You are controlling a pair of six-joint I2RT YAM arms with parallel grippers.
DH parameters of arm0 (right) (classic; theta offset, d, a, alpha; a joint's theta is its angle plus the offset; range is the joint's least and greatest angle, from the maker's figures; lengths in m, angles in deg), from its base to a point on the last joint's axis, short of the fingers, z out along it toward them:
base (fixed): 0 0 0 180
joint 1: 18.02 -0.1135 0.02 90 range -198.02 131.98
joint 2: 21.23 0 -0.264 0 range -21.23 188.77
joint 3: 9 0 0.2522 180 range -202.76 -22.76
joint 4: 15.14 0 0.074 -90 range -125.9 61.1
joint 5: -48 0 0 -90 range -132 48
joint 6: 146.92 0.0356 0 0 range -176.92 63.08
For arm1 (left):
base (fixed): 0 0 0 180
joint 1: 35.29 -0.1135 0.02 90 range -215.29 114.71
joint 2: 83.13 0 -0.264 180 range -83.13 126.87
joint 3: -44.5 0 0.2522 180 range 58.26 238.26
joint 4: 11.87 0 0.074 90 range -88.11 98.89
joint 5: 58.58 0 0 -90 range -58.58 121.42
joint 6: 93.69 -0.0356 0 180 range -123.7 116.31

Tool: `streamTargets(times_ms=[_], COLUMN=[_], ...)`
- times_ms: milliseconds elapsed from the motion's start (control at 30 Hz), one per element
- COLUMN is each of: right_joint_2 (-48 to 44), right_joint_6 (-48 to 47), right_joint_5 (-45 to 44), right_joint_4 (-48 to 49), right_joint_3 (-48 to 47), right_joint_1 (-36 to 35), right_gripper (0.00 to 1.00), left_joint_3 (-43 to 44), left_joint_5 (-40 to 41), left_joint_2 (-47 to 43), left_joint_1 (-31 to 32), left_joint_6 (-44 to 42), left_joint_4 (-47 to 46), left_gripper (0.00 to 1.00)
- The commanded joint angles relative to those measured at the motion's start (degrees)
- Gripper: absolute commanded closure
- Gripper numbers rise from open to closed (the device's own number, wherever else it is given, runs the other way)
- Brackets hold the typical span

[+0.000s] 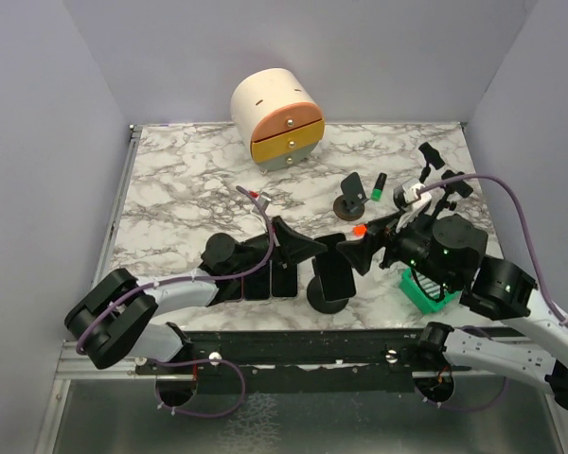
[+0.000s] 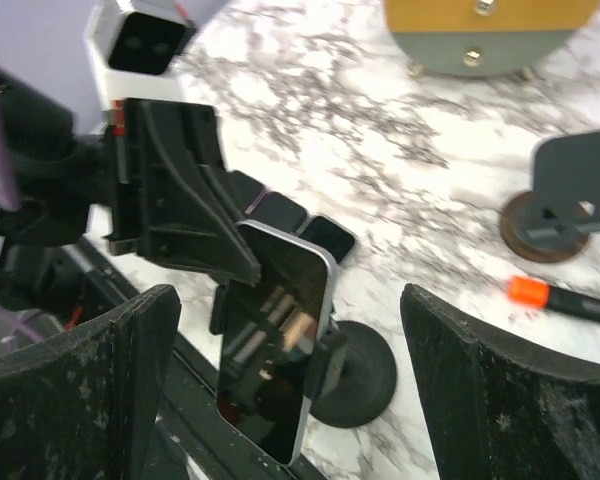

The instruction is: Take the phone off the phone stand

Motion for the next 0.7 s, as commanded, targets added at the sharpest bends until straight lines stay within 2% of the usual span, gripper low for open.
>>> streamTargets(times_ms=[0, 133, 333, 667], right_joint_2=[4.9, 8.8, 11.8, 13.9], right_joint_6=[3.5, 4.8, 4.4, 4.7], right_joint_5=[-9.9, -9.2, -6.2, -5.7], right_joint_4=[-16.3, -21.9, -23.4, -14.6], right_joint_3=[-6.5, -9.5, -11.1, -4.0], right_joint_1=[0.1, 0.1, 0.1, 0.2], right_gripper=[0.04, 0.04, 0.04, 0.02], left_joint_3=[0.3, 0.8, 2.6, 2.3], left_joint_5=[13.7, 19.8, 27.2, 33.0], left_joint_2=[-4.7, -7.0, -9.1, -10.0], left_joint_1=[0.2, 1.9, 4.7, 5.3], left_joint_6=[-4.8, -7.1, -10.4, -7.5], left_joint_4=[2.7, 6.8, 13.5, 18.6], left_gripper=[1.00, 1.00, 1.00, 1.00])
